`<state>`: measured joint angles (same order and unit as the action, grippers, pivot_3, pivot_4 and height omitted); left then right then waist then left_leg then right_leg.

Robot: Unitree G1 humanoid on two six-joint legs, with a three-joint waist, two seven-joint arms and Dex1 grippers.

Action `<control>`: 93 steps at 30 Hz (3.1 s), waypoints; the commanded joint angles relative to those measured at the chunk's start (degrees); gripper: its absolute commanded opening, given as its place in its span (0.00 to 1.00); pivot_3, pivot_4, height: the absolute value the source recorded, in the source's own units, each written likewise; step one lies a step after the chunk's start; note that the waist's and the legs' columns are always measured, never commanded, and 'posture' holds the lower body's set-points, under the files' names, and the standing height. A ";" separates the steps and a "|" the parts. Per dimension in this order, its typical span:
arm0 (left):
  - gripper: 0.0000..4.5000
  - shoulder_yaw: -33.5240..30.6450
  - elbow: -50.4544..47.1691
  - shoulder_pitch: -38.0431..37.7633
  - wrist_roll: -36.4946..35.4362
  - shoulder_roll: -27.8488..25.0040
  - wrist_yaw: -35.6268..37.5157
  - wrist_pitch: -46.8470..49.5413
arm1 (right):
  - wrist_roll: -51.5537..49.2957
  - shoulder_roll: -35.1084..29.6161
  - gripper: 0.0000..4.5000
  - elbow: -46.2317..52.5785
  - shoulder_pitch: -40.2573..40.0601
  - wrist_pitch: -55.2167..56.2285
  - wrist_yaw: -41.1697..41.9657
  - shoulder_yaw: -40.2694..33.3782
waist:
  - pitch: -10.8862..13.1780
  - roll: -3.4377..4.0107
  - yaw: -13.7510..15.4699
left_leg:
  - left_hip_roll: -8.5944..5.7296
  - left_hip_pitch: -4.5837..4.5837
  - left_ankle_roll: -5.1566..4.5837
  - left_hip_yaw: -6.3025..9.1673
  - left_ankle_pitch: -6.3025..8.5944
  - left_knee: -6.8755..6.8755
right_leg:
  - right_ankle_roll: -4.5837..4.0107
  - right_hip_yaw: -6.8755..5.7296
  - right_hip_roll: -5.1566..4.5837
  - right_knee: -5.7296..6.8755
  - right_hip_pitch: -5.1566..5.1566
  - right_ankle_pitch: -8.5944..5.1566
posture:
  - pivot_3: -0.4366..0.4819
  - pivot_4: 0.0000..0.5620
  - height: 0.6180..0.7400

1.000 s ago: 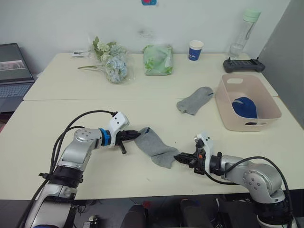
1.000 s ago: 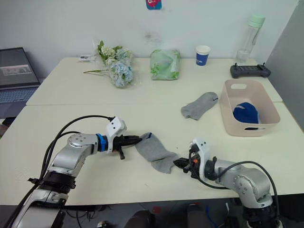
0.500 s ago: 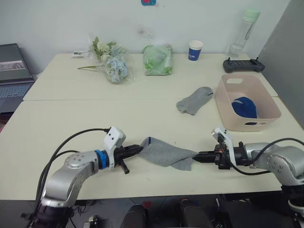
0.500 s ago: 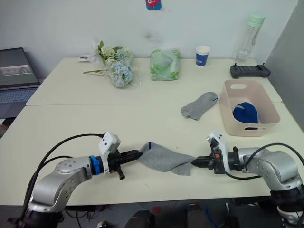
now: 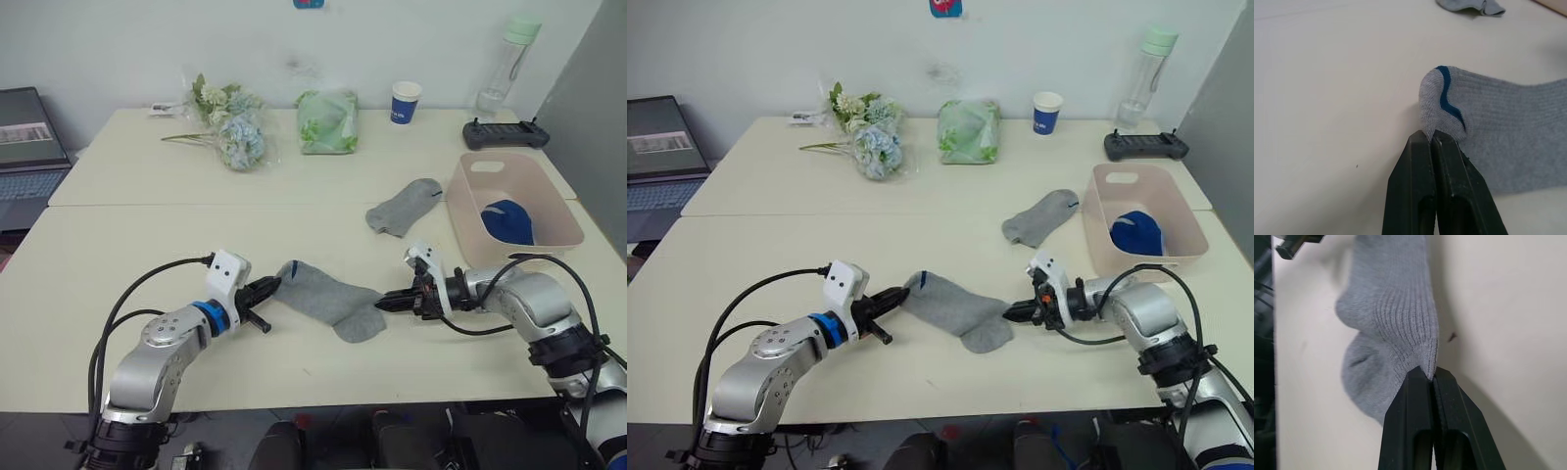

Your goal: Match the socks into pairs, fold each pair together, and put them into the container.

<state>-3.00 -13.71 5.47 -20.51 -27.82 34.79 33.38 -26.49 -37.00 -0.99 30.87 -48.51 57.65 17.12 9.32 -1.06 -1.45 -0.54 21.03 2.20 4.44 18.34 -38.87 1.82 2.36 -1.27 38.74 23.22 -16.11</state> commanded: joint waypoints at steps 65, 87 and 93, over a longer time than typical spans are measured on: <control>0.00 1.21 -15.12 -15.21 -3.94 10.91 -10.51 -0.74 | 3.65 -7.90 0.01 4.10 -6.73 8.14 7.18 -4.53 | 0.01 -0.02 0.12 | 0.05 -0.13 -0.03 0.05 0.01 0.01 | 0.00 0.03 0.09 0.12 -0.11 0.00 | 0.48 0.27 1.00; 0.62 -12.13 -12.49 -9.75 -15.18 -3.66 4.90 -0.39 | -4.95 -4.22 1.00 25.25 -13.70 0.62 -4.34 -16.53 | 0.00 -0.02 0.05 | 0.11 -0.14 -0.02 0.15 0.00 0.02 | -0.01 -0.07 0.16 0.20 -0.10 -0.01 | 0.48 0.27 1.00; 0.57 -0.43 -4.44 0.55 -3.79 -11.55 19.77 -16.05 | 6.82 2.84 0.73 26.05 -14.43 10.72 -14.05 -7.49 | 0.01 0.00 0.12 | -0.04 -0.13 0.01 -0.06 -0.01 0.02 | 0.00 -0.07 0.14 0.10 -0.09 -0.01 | 0.48 0.27 1.00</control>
<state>-7.67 -19.03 4.77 -27.75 -38.77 50.64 22.46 -22.56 -34.81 23.60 16.45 -41.18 45.86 8.03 9.33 -1.05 -1.33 -0.58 20.90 2.22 4.35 18.33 -38.85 1.82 2.31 -1.14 38.83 23.13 -16.12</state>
